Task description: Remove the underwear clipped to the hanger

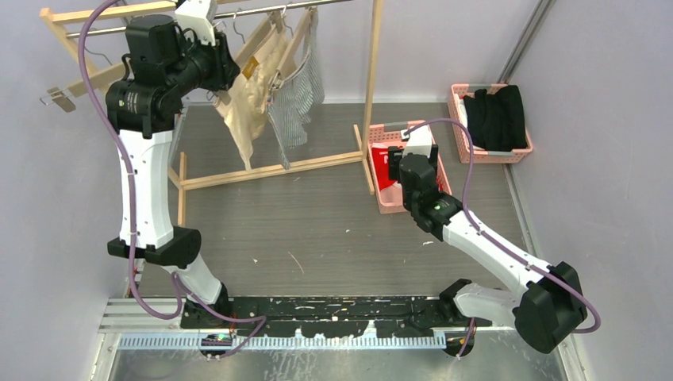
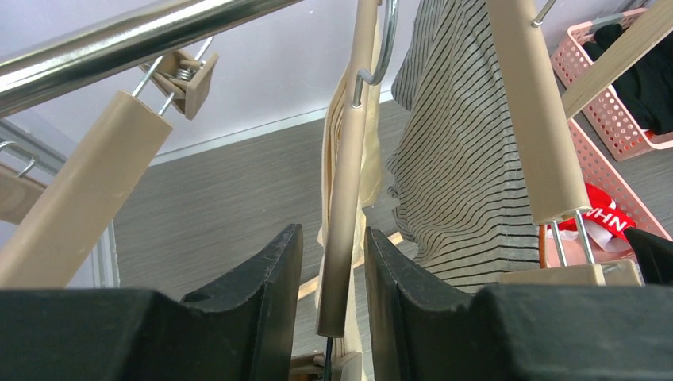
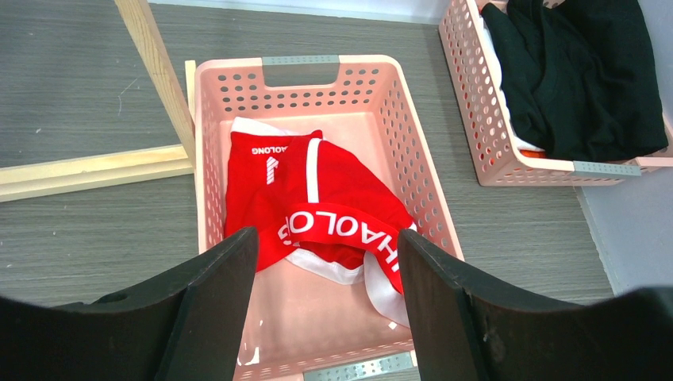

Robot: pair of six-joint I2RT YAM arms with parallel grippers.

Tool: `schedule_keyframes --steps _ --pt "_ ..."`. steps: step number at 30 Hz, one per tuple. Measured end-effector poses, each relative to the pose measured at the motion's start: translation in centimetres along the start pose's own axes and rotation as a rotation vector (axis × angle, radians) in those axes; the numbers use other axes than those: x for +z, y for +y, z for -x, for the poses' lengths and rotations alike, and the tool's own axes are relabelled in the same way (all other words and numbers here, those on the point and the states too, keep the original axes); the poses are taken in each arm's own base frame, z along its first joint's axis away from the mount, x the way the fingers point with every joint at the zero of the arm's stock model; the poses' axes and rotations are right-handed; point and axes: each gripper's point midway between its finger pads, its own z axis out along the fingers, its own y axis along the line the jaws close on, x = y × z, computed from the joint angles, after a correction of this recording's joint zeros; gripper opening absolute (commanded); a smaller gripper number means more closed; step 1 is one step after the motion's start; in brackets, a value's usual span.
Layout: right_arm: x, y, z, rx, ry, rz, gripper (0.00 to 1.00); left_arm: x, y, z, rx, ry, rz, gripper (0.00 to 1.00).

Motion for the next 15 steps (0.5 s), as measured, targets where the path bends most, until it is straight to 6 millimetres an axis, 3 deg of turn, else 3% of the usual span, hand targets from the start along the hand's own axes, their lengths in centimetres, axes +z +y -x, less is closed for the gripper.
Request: schedule_keyframes --steps 3,10,15 --pt "0.1 0.1 -0.1 -0.004 0.001 0.001 0.7 0.3 0.0 -0.1 0.005 0.005 0.0 0.28" --pt "0.1 0.2 -0.1 -0.012 0.002 -0.002 0.71 1.5 0.1 -0.6 0.028 0.023 0.001 0.06" --pt "0.3 0.4 -0.5 -0.021 0.011 -0.001 0.71 1.7 0.2 -0.6 0.041 0.022 0.011 0.05"
